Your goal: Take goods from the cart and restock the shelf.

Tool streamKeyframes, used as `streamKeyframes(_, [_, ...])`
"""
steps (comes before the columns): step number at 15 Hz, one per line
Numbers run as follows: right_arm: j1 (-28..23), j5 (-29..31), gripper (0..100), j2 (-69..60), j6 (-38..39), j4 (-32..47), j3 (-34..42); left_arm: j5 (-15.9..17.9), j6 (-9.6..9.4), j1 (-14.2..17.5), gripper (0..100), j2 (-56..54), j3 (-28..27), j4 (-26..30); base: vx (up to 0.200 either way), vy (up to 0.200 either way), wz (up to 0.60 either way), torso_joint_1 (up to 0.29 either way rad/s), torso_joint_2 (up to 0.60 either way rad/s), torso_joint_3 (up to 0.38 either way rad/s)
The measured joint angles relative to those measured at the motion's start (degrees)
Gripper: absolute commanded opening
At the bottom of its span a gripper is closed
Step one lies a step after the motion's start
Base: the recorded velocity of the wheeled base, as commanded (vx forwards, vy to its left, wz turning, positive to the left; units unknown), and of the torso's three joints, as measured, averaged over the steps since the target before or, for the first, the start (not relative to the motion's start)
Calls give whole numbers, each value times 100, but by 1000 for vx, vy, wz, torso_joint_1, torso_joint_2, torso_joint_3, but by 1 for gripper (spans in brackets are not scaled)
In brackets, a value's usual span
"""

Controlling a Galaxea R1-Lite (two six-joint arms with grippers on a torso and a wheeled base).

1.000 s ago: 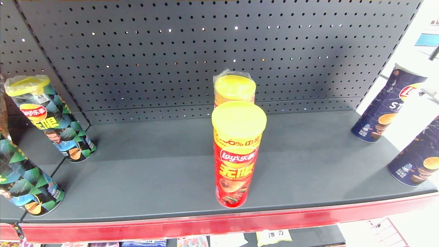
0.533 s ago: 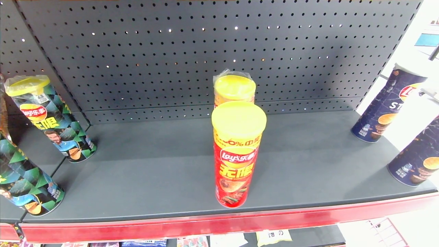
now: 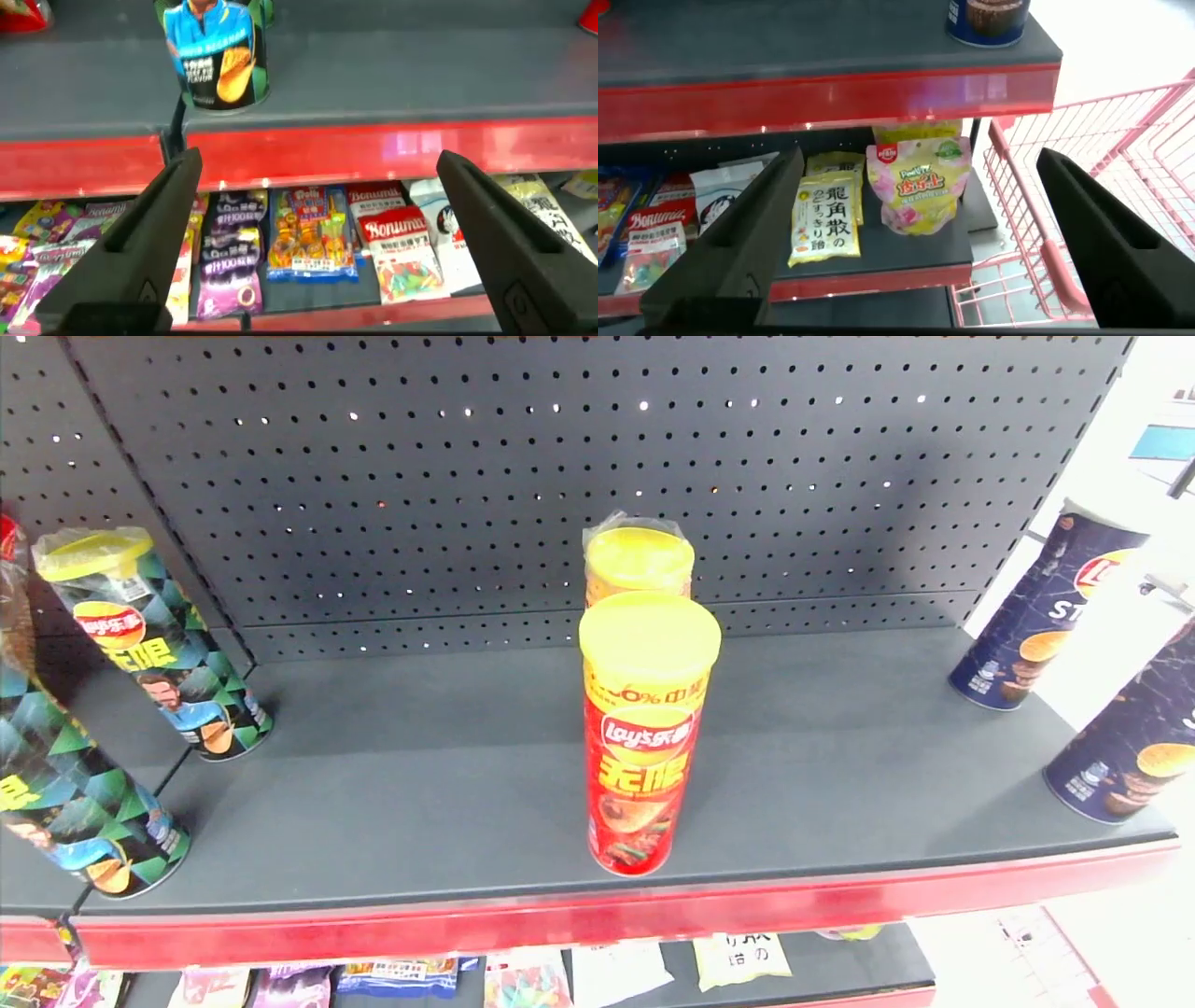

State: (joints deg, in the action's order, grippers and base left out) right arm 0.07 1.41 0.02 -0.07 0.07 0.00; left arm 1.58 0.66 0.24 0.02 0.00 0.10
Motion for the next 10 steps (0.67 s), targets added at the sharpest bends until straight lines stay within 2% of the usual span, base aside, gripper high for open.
streamKeyframes(3, [-2,2,100,0,0,2,0,-2,0,0,100,0,0,-2,0,0,0,0,0,0])
streamKeyframes(6, [-2,0,100,0,0,0,0,2,0,-4,100,0,0,1,0,0,600,9,-1,-2])
streamKeyframes(10, [-5,-2,100,0,0,-2,0,-2,0,-4,100,0,-2,1,0,0,0,0,0,0])
